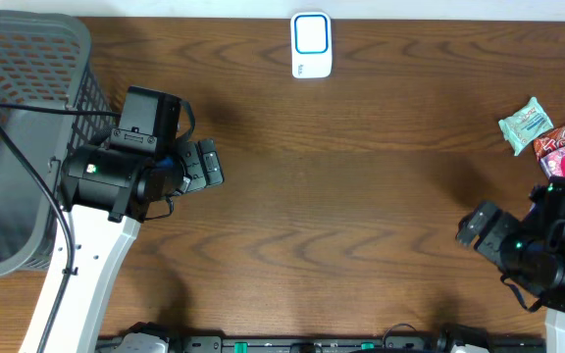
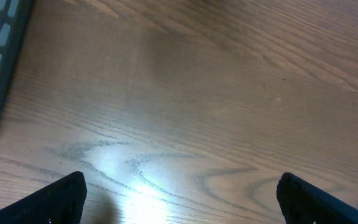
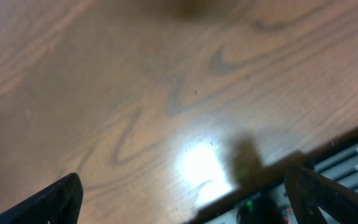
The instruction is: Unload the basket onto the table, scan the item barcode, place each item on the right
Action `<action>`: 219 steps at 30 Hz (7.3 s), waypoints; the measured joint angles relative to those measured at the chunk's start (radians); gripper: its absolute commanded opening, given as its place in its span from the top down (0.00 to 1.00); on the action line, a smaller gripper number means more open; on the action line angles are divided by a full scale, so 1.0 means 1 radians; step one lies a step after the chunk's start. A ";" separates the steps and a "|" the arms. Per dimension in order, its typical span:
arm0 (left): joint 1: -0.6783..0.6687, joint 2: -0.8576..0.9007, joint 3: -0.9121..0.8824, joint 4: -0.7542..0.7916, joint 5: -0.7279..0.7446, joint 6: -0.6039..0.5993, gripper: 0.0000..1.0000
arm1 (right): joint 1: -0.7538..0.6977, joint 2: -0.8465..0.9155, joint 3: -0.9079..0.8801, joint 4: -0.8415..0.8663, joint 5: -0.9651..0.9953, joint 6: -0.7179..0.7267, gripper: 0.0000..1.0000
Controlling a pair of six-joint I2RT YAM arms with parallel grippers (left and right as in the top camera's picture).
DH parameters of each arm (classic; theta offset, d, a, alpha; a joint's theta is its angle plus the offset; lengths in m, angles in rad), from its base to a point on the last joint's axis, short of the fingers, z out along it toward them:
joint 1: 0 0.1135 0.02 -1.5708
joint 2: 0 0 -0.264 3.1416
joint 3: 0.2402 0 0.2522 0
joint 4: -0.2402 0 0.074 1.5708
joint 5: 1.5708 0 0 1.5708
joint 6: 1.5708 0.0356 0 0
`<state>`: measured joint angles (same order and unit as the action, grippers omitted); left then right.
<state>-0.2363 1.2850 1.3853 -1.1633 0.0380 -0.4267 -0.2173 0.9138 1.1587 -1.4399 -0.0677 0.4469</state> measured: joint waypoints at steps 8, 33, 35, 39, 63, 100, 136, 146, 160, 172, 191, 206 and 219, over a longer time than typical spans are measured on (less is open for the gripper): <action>0.000 0.000 0.000 0.000 0.000 0.000 0.02 | 0.000 0.001 -0.003 -0.015 -0.008 0.000 0.01; 0.000 0.000 0.000 0.000 0.000 0.000 0.02 | 0.072 -0.215 -0.437 0.734 -0.229 -0.219 0.01; 0.000 0.000 0.000 0.000 0.000 0.000 0.02 | 0.093 -0.312 -0.540 0.858 -0.282 -0.267 0.01; 0.000 0.000 0.000 -0.001 0.000 0.000 0.02 | 0.093 -0.491 -0.695 1.021 -0.333 -0.312 0.01; 0.000 0.000 0.000 0.000 0.000 0.000 0.02 | 0.159 -0.899 -1.141 1.447 -0.164 -0.345 0.01; 0.000 0.000 0.000 0.000 0.000 0.000 0.02 | 0.216 -0.901 -1.149 1.373 -0.039 -0.465 0.01; 0.000 0.000 0.000 0.000 0.000 0.000 0.02 | 0.216 -0.901 -1.149 1.373 -0.039 -0.409 0.01; 0.000 0.000 0.000 -0.002 0.000 0.000 0.02 | 0.216 -0.901 -1.149 1.373 -0.039 -0.409 0.01; 0.000 -0.246 -0.235 0.128 -0.015 0.016 0.02 | 0.216 -0.902 -1.149 1.374 -0.038 -0.409 0.01; 0.040 -0.673 -0.759 0.623 -0.015 0.103 0.02 | 0.216 -0.902 -1.149 1.374 -0.032 -0.409 0.01; 0.126 -1.090 -1.143 0.935 0.121 0.377 0.02 | 0.216 -0.902 -1.149 1.374 -0.032 -0.406 0.01; 0.254 -1.274 -1.333 1.135 0.189 0.400 0.02 | 0.216 -0.902 -1.149 1.373 -0.032 -0.406 0.01; 0.285 -1.275 -1.371 1.161 0.190 0.409 0.02 | 0.216 -0.902 -1.149 1.373 -0.032 -0.406 0.01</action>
<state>0.0490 0.0101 0.0139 -0.0025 0.2276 -0.0181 -0.0013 0.0120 0.0093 -0.0666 -0.0998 0.0406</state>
